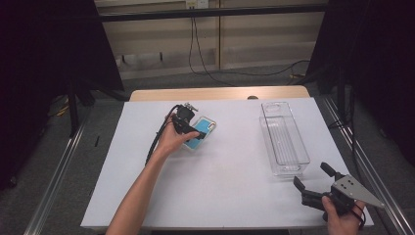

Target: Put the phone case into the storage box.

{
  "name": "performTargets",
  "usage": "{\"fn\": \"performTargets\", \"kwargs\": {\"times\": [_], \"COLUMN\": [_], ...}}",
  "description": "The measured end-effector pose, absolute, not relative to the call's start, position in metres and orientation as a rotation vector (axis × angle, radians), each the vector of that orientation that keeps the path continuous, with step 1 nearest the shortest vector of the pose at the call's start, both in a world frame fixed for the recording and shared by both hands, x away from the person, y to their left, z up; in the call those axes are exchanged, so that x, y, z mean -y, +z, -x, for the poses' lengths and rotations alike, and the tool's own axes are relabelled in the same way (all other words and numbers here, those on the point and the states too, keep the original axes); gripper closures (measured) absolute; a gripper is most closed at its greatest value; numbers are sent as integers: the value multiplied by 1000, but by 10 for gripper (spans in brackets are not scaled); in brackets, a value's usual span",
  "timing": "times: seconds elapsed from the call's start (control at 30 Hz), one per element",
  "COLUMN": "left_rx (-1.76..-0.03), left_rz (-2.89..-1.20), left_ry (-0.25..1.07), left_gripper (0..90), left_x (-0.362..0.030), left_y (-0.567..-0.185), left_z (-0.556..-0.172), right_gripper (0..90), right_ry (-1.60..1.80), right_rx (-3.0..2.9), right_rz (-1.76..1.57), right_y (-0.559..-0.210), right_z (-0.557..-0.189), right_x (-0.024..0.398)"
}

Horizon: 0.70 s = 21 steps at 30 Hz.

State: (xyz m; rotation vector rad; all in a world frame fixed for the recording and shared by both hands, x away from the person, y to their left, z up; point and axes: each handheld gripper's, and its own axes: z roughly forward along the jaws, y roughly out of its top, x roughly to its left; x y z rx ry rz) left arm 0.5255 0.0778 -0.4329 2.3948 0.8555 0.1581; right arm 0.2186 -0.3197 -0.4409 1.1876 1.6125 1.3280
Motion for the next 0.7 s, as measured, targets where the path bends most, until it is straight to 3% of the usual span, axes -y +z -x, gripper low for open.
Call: {"fn": "performTargets", "kwargs": {"times": [0.7], "left_rx": [-888], "left_rz": [-2474], "left_ry": [173], "left_gripper": [98], "left_x": [-67], "left_y": [-447], "left_z": [-530], "right_gripper": [0], "right_ry": [1330], "right_rx": [-1614], "right_rz": [-1189], "right_y": [-441], "right_z": [-219], "right_x": [320]}}
